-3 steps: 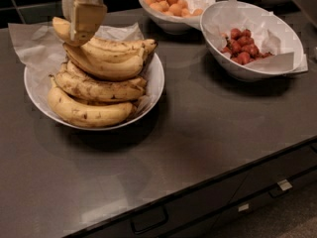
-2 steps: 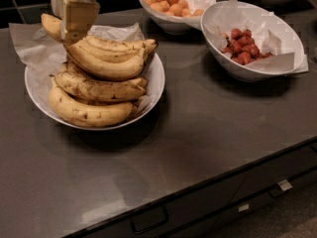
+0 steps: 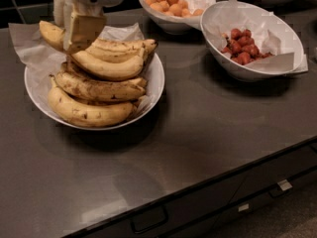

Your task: Pick banana from white bowl

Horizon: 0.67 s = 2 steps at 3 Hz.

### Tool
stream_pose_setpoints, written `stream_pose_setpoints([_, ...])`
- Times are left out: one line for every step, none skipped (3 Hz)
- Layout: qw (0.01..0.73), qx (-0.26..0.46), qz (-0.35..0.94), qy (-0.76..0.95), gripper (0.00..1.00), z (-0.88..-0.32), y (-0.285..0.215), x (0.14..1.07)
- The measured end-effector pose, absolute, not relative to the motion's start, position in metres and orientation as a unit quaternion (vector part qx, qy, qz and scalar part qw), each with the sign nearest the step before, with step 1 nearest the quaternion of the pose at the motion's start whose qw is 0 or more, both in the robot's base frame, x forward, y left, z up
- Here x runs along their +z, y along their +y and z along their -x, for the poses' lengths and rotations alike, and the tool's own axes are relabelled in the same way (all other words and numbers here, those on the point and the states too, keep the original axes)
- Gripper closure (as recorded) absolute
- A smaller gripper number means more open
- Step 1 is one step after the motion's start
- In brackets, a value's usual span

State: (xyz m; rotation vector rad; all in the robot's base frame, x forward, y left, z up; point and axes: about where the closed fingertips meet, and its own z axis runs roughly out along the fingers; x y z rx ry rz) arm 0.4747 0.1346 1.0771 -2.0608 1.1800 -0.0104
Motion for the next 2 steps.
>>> stream_pose_setpoints([0.379, 0.019, 0.801, 0.463, 1.00, -0.466, 0.129, 1.066])
stream_pose_setpoints([0.388, 0.026, 0.794, 0.468, 1.00, -0.455, 0.124, 1.062])
